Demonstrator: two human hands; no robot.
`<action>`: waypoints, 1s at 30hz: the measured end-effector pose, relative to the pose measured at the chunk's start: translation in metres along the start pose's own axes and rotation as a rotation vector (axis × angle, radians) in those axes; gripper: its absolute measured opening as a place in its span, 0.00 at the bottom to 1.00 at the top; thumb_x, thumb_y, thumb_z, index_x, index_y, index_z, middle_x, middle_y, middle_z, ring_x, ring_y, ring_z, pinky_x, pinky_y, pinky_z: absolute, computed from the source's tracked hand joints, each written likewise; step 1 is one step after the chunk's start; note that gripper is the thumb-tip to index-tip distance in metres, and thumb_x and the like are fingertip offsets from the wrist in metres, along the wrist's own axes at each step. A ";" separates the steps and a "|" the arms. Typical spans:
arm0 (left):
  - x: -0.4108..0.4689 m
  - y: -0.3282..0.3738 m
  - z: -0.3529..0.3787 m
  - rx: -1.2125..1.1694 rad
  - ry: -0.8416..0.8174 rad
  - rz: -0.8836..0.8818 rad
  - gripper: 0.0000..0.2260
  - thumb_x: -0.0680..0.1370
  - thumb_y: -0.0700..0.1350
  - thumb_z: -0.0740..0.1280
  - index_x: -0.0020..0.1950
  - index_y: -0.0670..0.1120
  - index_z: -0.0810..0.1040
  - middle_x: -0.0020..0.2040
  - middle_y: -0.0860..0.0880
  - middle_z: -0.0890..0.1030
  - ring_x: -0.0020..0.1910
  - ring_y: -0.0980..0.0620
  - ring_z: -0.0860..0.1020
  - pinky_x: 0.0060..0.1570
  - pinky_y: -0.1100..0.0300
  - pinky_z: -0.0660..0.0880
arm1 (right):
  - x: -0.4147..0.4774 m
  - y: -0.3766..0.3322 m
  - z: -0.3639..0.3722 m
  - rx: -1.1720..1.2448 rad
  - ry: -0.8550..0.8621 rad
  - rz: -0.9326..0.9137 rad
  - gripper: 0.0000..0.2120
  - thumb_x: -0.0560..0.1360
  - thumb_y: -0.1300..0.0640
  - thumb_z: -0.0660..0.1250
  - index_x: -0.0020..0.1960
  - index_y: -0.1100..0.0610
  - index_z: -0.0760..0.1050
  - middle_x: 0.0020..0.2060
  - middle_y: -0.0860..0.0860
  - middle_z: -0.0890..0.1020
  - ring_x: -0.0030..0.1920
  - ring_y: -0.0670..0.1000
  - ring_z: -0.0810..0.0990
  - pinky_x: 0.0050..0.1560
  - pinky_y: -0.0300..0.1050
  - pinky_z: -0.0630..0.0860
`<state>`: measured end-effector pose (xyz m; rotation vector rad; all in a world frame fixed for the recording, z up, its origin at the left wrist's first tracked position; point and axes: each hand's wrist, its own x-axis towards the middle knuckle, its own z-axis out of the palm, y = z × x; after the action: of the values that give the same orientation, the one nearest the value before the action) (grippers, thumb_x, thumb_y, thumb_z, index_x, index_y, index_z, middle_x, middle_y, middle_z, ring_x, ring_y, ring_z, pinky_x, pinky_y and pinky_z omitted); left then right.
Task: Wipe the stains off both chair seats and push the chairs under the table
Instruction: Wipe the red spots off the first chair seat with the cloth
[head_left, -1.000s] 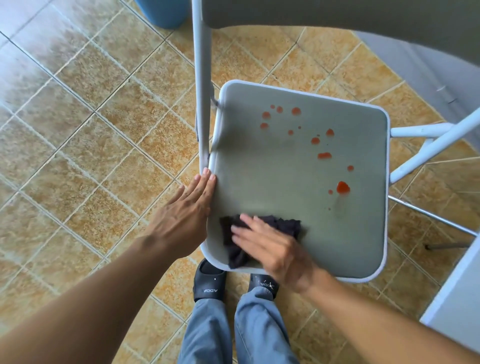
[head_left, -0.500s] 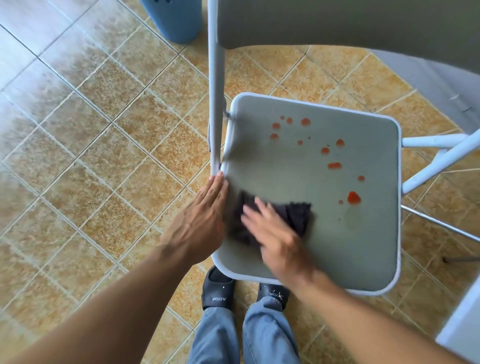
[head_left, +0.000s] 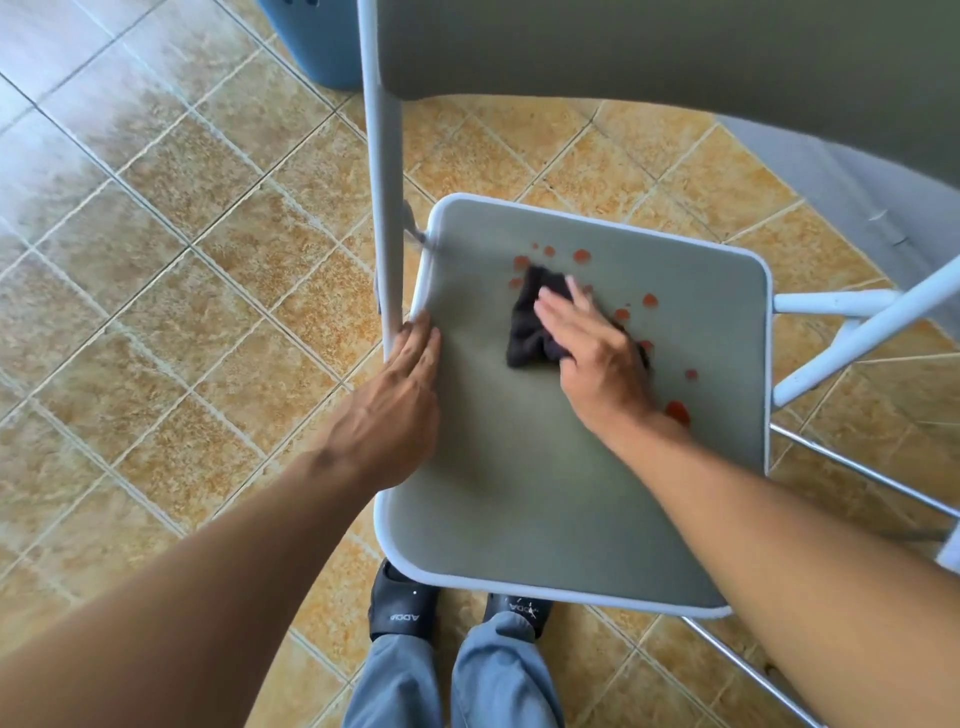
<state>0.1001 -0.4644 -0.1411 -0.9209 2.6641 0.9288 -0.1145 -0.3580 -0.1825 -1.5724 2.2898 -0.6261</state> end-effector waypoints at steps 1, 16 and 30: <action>0.000 0.001 -0.001 -0.010 0.002 0.003 0.27 0.81 0.39 0.55 0.77 0.38 0.50 0.78 0.42 0.46 0.77 0.48 0.44 0.73 0.57 0.43 | 0.014 0.003 0.000 0.012 0.017 0.067 0.27 0.69 0.77 0.57 0.65 0.64 0.78 0.66 0.57 0.78 0.73 0.59 0.69 0.74 0.45 0.64; 0.003 -0.002 -0.008 -0.054 -0.041 -0.003 0.26 0.82 0.44 0.56 0.78 0.41 0.52 0.79 0.46 0.47 0.76 0.52 0.45 0.72 0.58 0.45 | -0.041 0.003 -0.022 -0.017 0.054 0.172 0.26 0.71 0.76 0.56 0.66 0.65 0.76 0.68 0.57 0.77 0.73 0.60 0.68 0.73 0.48 0.65; 0.003 -0.012 -0.016 -0.043 -0.181 0.047 0.54 0.67 0.63 0.73 0.78 0.46 0.41 0.78 0.51 0.36 0.76 0.55 0.39 0.69 0.65 0.51 | -0.036 -0.064 0.020 0.090 -0.096 -0.028 0.23 0.76 0.72 0.51 0.66 0.67 0.75 0.68 0.58 0.76 0.74 0.61 0.66 0.75 0.57 0.64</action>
<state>0.1054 -0.4829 -0.1352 -0.7472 2.5322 1.0304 -0.0407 -0.3476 -0.1680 -1.5605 2.1435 -0.6367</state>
